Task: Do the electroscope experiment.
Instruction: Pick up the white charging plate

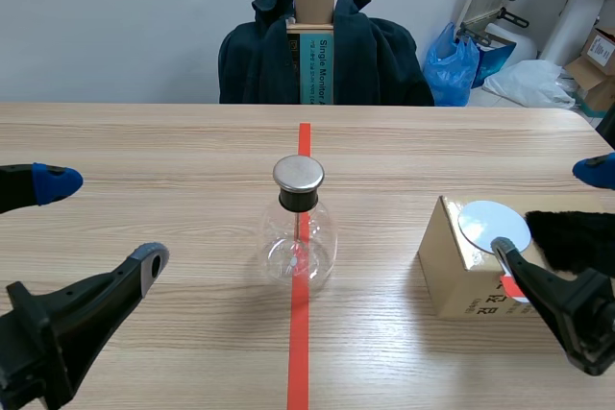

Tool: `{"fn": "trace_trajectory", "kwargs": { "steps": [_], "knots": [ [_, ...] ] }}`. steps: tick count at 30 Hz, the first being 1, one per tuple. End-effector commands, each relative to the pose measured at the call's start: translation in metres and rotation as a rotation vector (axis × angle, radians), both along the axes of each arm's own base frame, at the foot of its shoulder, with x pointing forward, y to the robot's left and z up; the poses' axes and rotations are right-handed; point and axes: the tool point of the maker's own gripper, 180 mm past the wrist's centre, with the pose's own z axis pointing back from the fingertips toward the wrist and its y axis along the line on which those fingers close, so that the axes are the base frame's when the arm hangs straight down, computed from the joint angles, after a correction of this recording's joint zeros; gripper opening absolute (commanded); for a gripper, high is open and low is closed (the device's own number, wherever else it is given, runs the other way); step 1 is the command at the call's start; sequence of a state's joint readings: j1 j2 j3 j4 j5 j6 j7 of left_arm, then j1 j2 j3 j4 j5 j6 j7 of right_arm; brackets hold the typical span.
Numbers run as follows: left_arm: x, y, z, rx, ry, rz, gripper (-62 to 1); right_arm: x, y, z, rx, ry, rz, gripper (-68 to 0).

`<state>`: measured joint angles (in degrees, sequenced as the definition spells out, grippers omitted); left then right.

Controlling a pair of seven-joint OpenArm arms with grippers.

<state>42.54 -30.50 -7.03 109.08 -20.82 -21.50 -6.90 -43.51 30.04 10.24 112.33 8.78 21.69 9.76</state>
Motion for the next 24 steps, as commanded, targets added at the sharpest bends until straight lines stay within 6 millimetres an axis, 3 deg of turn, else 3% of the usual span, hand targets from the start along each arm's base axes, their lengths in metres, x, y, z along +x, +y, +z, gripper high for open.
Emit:
{"fn": "trace_trajectory", "kwargs": {
  "steps": [1, 5, 18, 24],
  "knots": [
    [0.0, -0.004, 0.01, -0.023, -0.026, -0.009, 1.4, 0.006, 0.003, 0.015, -0.042, -0.068, 0.037, -14.9],
    [0.0, -0.004, 0.009, -0.022, -0.025, -0.009, 1.4, 0.004, 0.004, 0.019, -0.146, -0.145, 0.09, -21.8],
    [-0.001, -0.005, 0.006, 0.013, -0.031, -0.021, 1.4, -0.01, 0.003, 0.024, -0.546, -0.431, 0.188, -22.0],
    [-0.001, -0.005, 0.006, 0.012, -0.031, -0.021, 1.4, -0.015, -0.003, 0.018, -0.672, -0.464, 0.179, -22.0]
  ]
}}
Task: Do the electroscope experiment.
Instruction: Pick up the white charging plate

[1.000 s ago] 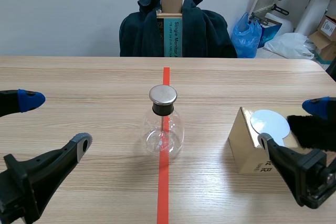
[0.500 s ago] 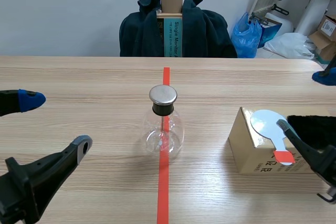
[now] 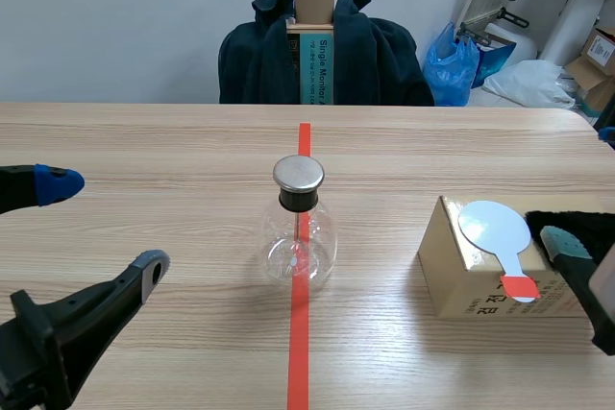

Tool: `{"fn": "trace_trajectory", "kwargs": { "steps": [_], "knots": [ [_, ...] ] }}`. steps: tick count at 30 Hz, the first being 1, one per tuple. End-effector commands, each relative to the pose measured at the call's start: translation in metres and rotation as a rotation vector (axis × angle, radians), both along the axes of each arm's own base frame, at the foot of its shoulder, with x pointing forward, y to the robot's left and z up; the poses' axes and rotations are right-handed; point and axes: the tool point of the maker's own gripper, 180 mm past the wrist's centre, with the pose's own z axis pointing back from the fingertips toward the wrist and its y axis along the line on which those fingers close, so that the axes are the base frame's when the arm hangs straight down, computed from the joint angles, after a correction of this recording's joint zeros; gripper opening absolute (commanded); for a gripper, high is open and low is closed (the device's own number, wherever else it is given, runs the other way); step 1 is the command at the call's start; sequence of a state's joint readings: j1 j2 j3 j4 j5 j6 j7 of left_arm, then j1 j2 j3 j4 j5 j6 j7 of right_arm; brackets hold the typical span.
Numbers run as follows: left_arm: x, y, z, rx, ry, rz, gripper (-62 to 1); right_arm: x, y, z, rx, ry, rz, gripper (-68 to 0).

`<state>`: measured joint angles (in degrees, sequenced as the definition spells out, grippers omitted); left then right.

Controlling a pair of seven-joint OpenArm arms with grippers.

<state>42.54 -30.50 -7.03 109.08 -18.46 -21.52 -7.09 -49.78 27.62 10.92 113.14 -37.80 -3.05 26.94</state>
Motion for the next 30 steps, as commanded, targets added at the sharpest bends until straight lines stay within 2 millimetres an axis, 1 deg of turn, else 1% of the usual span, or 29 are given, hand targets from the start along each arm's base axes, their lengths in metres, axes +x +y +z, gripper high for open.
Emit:
{"fn": "trace_trajectory", "kwargs": {
  "steps": [1, 5, 9, 11, 15, 20, 22, 30],
  "knots": [
    [0.0, -0.004, 0.009, -0.024, -0.022, -0.008, 1.4, -0.003, -0.002, 0.003, -0.018, -0.021, -0.002, -22.0],
    [0.0, -0.004, 0.009, -0.024, -0.022, -0.008, 1.4, -0.009, -0.01, -0.009, -0.088, -0.041, -0.033, -22.0],
    [0.0, -0.004, 0.009, -0.024, -0.022, -0.008, 1.4, -0.023, -0.019, -0.037, -0.187, -0.02, -0.029, -21.9],
    [0.0, -0.004, 0.009, -0.024, -0.022, -0.008, 1.4, -0.031, -0.02, -0.05, -0.203, -0.008, -0.012, -21.8],
    [0.0, -0.004, 0.009, -0.024, -0.022, -0.008, 1.4, -0.04, -0.022, -0.065, -0.234, -0.028, 0.019, -16.8],
    [0.0, -0.004, 0.009, -0.024, -0.022, -0.008, 1.4, -0.039, -0.024, -0.079, -0.285, -0.06, 0.02, -6.6],
    [0.0, -0.004, 0.009, -0.024, -0.022, -0.008, 1.4, -0.036, -0.021, -0.082, -0.282, -0.077, 0.021, -5.3],
    [0.0, -0.004, 0.009, -0.024, -0.022, -0.008, 1.4, -0.021, -0.008, -0.093, -0.253, -0.132, -0.007, -5.4]
  ]
}}
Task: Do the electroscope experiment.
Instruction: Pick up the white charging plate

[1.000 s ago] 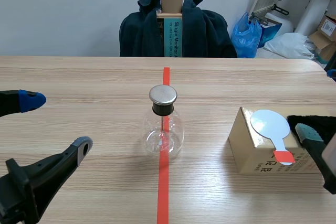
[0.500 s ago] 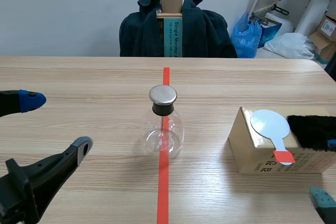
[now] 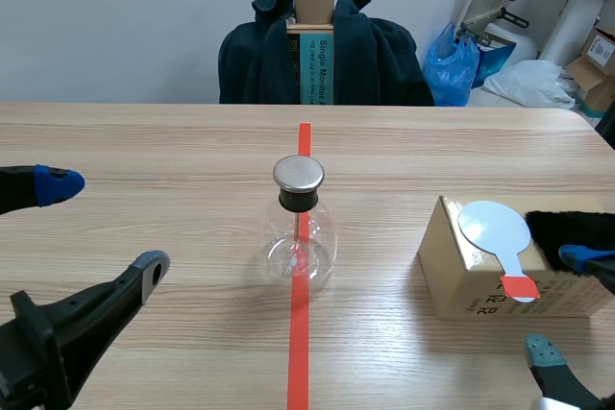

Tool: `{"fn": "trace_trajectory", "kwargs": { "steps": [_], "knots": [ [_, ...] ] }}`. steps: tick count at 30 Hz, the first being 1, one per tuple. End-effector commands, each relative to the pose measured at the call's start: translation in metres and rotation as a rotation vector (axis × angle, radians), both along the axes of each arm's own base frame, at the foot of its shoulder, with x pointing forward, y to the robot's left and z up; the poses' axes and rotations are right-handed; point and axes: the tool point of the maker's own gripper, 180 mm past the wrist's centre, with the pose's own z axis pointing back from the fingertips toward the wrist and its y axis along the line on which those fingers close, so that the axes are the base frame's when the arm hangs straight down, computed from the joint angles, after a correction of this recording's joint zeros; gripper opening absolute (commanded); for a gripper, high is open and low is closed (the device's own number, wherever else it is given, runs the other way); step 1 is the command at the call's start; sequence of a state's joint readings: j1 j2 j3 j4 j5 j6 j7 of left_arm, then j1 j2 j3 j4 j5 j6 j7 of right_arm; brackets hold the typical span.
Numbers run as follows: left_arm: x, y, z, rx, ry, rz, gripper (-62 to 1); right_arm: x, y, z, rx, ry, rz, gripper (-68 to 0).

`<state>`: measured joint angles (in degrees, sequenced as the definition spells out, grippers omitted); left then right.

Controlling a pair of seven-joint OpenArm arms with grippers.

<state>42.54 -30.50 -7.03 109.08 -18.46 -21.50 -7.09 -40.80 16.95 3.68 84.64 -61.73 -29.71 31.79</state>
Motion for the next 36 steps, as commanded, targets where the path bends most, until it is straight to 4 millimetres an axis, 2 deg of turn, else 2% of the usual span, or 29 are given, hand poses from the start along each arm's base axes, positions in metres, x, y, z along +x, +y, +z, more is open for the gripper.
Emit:
{"fn": "trace_trajectory", "kwargs": {
  "steps": [1, 8, 13, 23, 36],
  "knots": [
    [0.0, -0.004, 0.009, -0.025, -0.022, -0.008, 1.4, 0.007, 0.003, 0.008, 0.003, -0.042, -0.002, -5.4],
    [0.0, -0.004, 0.009, -0.024, -0.022, -0.008, 1.4, 0.009, 0.012, 0.003, 0.03, -0.051, -0.078, -5.4],
    [0.0, -0.004, 0.009, -0.024, -0.022, -0.008, 1.4, 0.012, 0.009, -0.001, 0.016, -0.047, -0.154, -5.4],
    [0.0, -0.004, 0.009, -0.024, -0.022, -0.009, 1.4, 0.029, 0.007, -0.004, 0.029, -0.068, -0.246, -5.4],
    [0.0, -0.004, 0.009, -0.024, -0.022, -0.009, 1.4, 0.044, 0.0, 0.004, 0.019, -0.107, -0.284, -5.4]
  ]
}}
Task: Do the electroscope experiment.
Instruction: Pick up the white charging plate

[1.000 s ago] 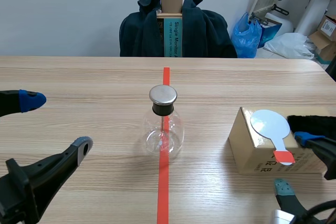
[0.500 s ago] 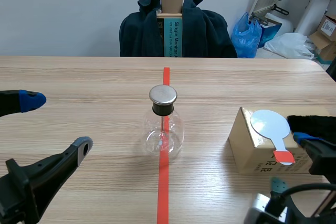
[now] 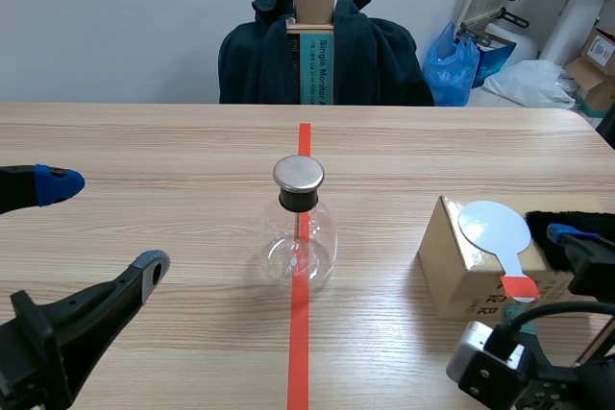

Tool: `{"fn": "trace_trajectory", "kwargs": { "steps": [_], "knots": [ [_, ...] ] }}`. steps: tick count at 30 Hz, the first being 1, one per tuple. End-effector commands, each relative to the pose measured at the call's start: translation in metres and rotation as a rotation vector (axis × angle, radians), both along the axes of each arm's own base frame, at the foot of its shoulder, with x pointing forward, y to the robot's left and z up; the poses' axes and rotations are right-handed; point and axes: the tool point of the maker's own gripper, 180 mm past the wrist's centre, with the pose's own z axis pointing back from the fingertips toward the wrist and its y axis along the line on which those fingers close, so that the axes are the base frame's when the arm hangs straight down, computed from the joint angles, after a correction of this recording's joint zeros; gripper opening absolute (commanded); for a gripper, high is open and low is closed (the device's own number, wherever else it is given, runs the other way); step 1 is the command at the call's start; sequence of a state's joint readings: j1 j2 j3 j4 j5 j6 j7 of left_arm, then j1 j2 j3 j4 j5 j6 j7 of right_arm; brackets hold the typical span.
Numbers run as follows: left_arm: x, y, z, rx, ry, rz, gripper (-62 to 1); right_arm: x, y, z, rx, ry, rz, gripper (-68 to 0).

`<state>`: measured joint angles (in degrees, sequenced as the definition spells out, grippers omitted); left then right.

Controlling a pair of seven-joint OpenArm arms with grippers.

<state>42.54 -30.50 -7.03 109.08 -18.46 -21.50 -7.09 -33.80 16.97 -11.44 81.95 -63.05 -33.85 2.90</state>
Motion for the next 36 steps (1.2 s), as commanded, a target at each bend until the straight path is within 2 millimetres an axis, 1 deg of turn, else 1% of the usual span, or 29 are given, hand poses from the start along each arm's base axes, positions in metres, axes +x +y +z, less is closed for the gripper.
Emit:
{"fn": "trace_trajectory", "kwargs": {
  "steps": [1, 4, 9, 15, 16, 19, 24, 26, 30, 36],
  "knots": [
    [-0.0002, -0.0042, 0.0093, -0.024, -0.022, -0.009, 1.4, 0.0097, -0.0001, 0.0109, -0.019, -0.047, 0.016, -5.4],
    [-0.0002, -0.0042, 0.0093, -0.024, -0.022, -0.009, 1.4, 0.0103, 0.0008, 0.011, -0.024, -0.047, 0.022, -5.4],
    [-0.0003, -0.0042, 0.0092, -0.024, -0.022, -0.009, 1.4, 0.0095, 0.0086, 0.0113, -0.018, -0.048, 0.065, -5.4],
    [-0.0003, -0.0042, 0.0092, -0.024, -0.022, -0.009, 1.4, 0.0095, 0.0086, 0.0113, -0.018, -0.048, 0.065, -5.6],
    [-0.0003, -0.0042, 0.0092, -0.024, -0.022, -0.009, 1.4, 0.0095, 0.0085, 0.0113, -0.018, -0.048, 0.064, -6.5],
    [-0.0002, -0.0041, 0.0092, -0.024, -0.022, -0.008, 1.4, 0.0096, 0.0079, 0.0112, -0.018, -0.048, 0.061, -14.4],
    [-0.0002, -0.0041, 0.0092, -0.024, -0.022, -0.008, 1.4, 0.0096, 0.0076, 0.0113, -0.019, -0.048, 0.061, -33.1],
    [-0.0002, -0.0041, 0.0092, -0.024, -0.022, -0.008, 1.4, 0.0095, 0.0076, 0.0112, -0.019, -0.048, 0.061, -38.7],
    [-0.0002, -0.0041, 0.0092, -0.024, -0.022, -0.008, 1.4, 0.0095, 0.0076, 0.0112, -0.019, -0.048, 0.061, -46.5],
    [-0.0002, -0.0041, 0.0092, -0.024, -0.022, -0.008, 1.4, 0.0096, 0.007, 0.0111, -0.02, -0.048, 0.057, -55.2]
  ]
}}
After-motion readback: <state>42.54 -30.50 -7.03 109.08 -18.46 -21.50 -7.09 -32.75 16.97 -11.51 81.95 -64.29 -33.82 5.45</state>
